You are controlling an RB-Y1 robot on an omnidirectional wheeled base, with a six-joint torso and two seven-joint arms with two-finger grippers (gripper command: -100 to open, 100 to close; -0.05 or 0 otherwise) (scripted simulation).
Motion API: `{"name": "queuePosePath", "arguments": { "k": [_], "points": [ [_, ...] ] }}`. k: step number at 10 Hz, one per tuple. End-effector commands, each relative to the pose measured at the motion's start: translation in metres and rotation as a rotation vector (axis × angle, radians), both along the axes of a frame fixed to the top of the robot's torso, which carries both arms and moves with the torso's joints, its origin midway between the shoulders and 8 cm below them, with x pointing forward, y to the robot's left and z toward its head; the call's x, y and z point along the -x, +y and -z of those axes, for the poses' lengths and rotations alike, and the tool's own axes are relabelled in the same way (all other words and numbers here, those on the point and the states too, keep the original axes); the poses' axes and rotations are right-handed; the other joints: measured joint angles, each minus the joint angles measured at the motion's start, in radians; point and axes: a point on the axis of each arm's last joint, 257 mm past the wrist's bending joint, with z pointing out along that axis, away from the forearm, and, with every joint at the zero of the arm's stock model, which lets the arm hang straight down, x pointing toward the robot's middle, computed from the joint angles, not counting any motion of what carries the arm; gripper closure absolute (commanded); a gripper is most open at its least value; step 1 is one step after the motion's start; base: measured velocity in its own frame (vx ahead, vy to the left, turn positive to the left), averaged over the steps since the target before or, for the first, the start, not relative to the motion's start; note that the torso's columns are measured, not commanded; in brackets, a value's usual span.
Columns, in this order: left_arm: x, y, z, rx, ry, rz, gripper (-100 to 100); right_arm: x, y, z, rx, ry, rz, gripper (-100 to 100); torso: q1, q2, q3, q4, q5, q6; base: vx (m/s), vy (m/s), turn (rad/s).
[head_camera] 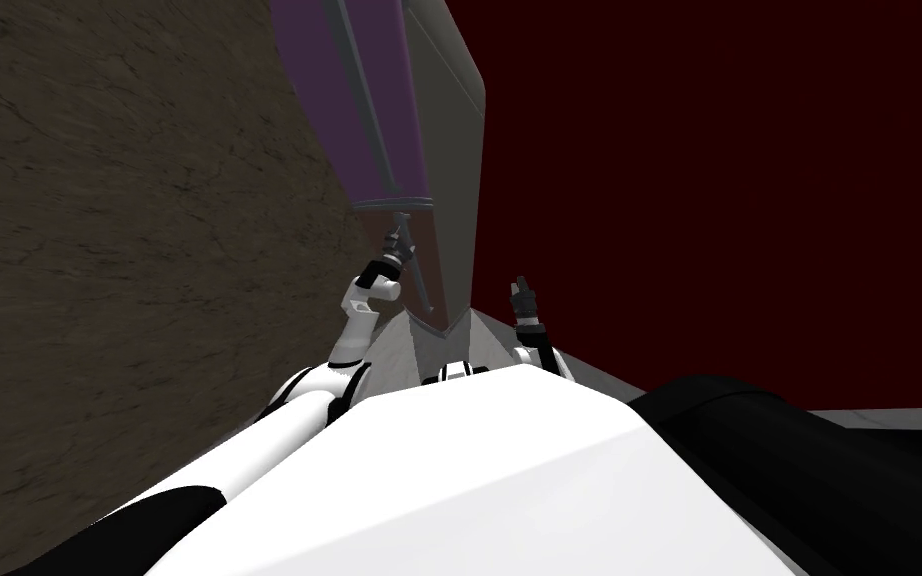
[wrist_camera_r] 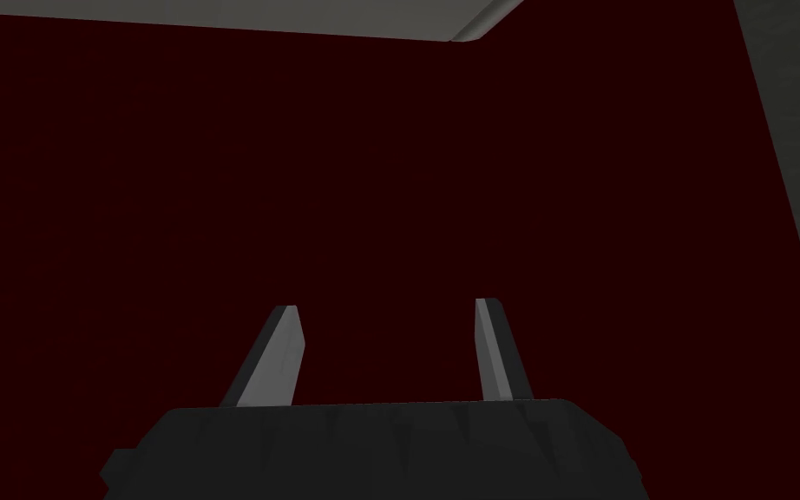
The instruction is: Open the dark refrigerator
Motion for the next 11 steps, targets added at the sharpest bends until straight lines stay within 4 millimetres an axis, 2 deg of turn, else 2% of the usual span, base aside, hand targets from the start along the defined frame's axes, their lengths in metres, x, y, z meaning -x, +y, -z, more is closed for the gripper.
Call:
{"name": "queuePosePath", "arguments": {
  "k": [1,2,3,4,5,6,7,8,9,10,11],
  "points": [
    [-0.019,0.000,-0.005,0.008,0.047,-0.002,-100,0.000,0.000,0.000,0.000,0.000,0.000,0,-0.001,0.000,0.000,0.000,0.000,0.000,-0.035,-0.067,0.028],
    [-0.018,-0.004,-0.018,0.007,0.027,0.005,-100,0.000,0.000,0.000,0.000,0.000,0.000,0,-0.001,0.001,0.000,0.000,0.000,0.000,-0.018,-0.032,-0.008],
    [-0.018,-0.004,-0.019,0.007,0.026,0.006,-100,0.000,0.000,0.000,0.000,0.000,0.000,0,0.001,0.000,0.000,0.000,0.000,0.000,0.000,-0.006,-0.008],
    [-0.032,0.000,-0.018,0.016,0.075,-0.002,-100,0.000,0.000,0.000,0.000,0.000,0.000,0,0.002,-0.001,-0.001,0.000,0.001,0.000,-0.014,-0.032,0.048],
    [-0.032,-0.004,-0.029,0.016,0.059,0.004,-100,0.000,0.000,0.000,0.000,0.000,0.000,0,0.000,0.000,0.000,0.000,0.000,0.000,-0.023,-0.041,0.028],
    [-0.044,0.003,-0.024,0.028,0.110,-0.007,-100,0.000,0.000,0.000,0.000,0.000,0.000,0,-0.001,0.001,0.000,0.000,0.000,0.000,-0.034,-0.052,0.027],
    [-0.046,-0.001,-0.036,0.026,0.099,-0.004,-100,0.000,0.000,0.000,0.000,0.000,0.000,0,-0.002,0.001,0.001,0.000,-0.001,0.000,-0.029,-0.052,0.017],
    [-0.058,0.006,-0.033,0.040,0.147,-0.017,-100,0.000,0.000,0.000,0.000,0.000,0.000,0,-0.001,0.001,0.001,0.000,-0.001,0.000,-0.019,-0.059,0.025],
    [-0.058,0.001,-0.048,0.038,0.134,-0.011,-100,0.000,0.000,0.000,0.000,0.000,0.000,0,-0.001,0.000,0.000,0.000,0.000,0.000,-0.014,-0.045,0.016],
    [-0.068,0.009,-0.044,0.053,0.181,-0.025,-100,0.000,0.000,0.000,0.000,0.000,0.000,0,0.000,0.000,0.000,0.000,0.000,0.000,-0.012,-0.036,0.014],
    [-0.070,0.005,-0.055,0.052,0.174,-0.023,-100,0.000,0.000,0.000,0.000,0.000,0.000,0,0.001,0.000,0.000,0.000,0.000,0.000,-0.013,-0.029,0.011]
  ]
}}
